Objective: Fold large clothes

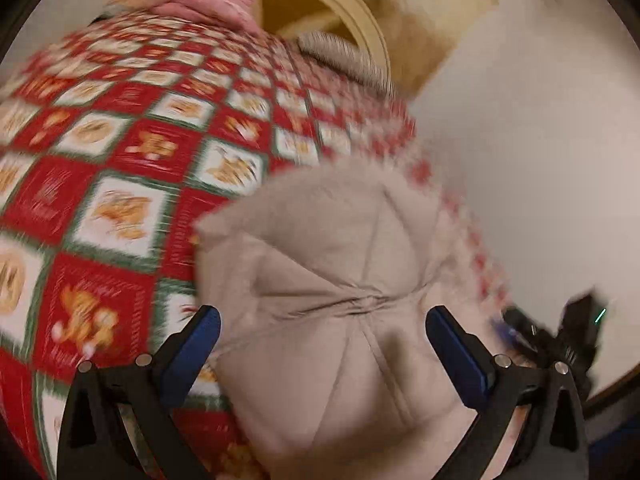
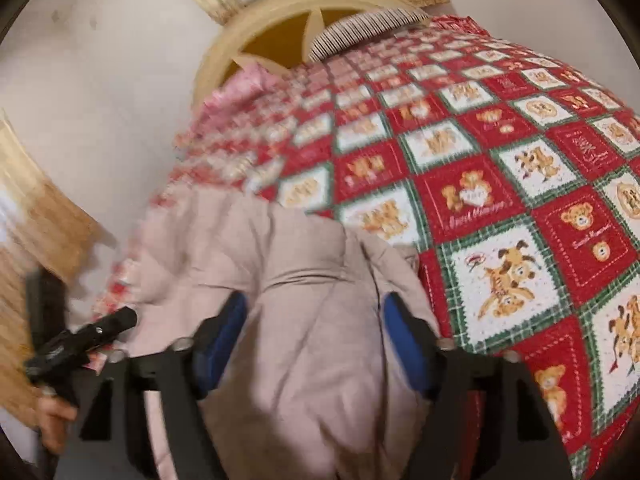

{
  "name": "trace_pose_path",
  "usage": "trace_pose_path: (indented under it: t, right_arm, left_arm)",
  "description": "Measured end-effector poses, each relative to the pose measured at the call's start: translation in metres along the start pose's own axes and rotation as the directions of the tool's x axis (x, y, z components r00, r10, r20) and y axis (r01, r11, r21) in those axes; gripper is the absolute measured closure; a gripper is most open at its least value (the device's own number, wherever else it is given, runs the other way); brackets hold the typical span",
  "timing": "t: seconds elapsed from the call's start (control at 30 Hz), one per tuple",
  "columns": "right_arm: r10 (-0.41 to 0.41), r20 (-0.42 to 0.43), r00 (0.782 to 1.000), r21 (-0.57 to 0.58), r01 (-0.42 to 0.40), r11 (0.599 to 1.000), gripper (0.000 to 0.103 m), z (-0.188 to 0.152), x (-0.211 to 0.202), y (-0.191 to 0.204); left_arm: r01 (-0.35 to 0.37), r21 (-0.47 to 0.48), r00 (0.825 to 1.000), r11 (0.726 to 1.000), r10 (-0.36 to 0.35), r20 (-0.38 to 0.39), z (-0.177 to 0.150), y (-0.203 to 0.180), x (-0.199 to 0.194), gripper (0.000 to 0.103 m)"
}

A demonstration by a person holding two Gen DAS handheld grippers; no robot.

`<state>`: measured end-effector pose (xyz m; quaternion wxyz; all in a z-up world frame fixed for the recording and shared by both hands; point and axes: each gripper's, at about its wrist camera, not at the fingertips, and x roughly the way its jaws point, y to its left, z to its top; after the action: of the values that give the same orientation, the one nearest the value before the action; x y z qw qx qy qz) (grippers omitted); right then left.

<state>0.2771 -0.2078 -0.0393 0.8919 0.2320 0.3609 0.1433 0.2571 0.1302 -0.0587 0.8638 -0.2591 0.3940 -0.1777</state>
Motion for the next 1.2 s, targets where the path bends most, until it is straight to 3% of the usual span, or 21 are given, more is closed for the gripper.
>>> trace_pose_path:
  t: [0.03,0.07,0.13,0.23,0.37,0.43,0.5,0.6,0.7,0.83,1.0,1.1,1.2]
  right_arm:
    - [0.029,0.019,0.999,-0.01,-0.029,1.0,0.0,0.003,-0.01,0.0]
    - [0.061,0.012,0.998,-0.032,-0.061,0.998,0.0,0.005,-0.017,-0.001]
    - [0.06,-0.042,0.997,-0.049,-0.062,0.997,0.0,0.005,-0.013,-0.005]
    - [0.037,-0.133,0.99,-0.046,-0.043,0.998,0.0,-0.002,0.004,-0.021]
    - [0.208,-0.222,0.953,0.125,-0.184,0.975,0.0,-0.025,0.032,-0.055]
    - [0.244,-0.231,0.942,0.139,-0.216,0.966,0.0,-0.03,0.041,-0.061]
    - [0.252,-0.212,0.944,0.104,-0.235,0.966,0.0,-0.033,0.043,-0.059]
    - [0.271,-0.244,0.931,0.079,-0.26,0.962,0.0,-0.034,0.047,-0.052]
    - [0.347,-0.296,0.89,0.063,-0.345,0.937,0.0,-0.04,0.053,-0.038]
    - [0.336,-0.281,0.899,0.06,-0.333,0.941,0.001,-0.046,0.057,-0.029]
    - [0.39,-0.254,0.885,0.151,-0.362,0.92,0.027,-0.062,0.04,-0.017]
    - [0.391,-0.209,0.897,0.163,-0.362,0.918,0.038,-0.071,0.013,-0.012]
    - [0.388,-0.144,0.91,0.161,-0.365,0.917,0.043,-0.074,-0.024,-0.008]
  left_arm:
    - [0.028,-0.034,1.0,0.999,-0.027,0.015,-0.001,0.005,-0.009,0.001]
    - [0.056,-0.055,0.998,0.997,-0.056,0.013,-0.003,0.009,-0.014,0.001]
    - [0.092,-0.058,0.994,0.994,-0.095,-0.052,-0.011,0.009,-0.005,0.001]
    - [0.074,-0.059,0.984,0.996,-0.082,-0.155,-0.03,0.01,0.021,0.001]
    - [0.156,-0.246,0.975,0.957,-0.189,-0.114,-0.055,0.03,0.036,0.001]
    - [0.138,-0.188,0.985,0.972,-0.155,-0.08,-0.06,0.019,0.036,0.001]
    - [0.151,-0.199,0.98,0.968,-0.173,-0.097,-0.059,0.016,0.04,0.001]
    - [0.22,-0.211,0.957,0.952,-0.252,-0.142,-0.054,0.014,0.05,0.001]
    - [0.302,-0.162,0.93,0.94,-0.327,-0.165,-0.053,0.009,0.057,0.001]
    - [0.317,-0.139,0.93,0.938,-0.336,-0.15,-0.054,0.008,0.063,0.001]
    - [0.364,-0.131,0.915,0.922,-0.38,-0.132,-0.055,-0.001,0.057,0.001]
    - [0.392,-0.102,0.903,0.914,-0.403,-0.145,-0.056,-0.019,0.05,0.001]
    - [0.419,-0.057,0.887,0.906,-0.423,-0.184,-0.056,-0.049,0.048,0.001]
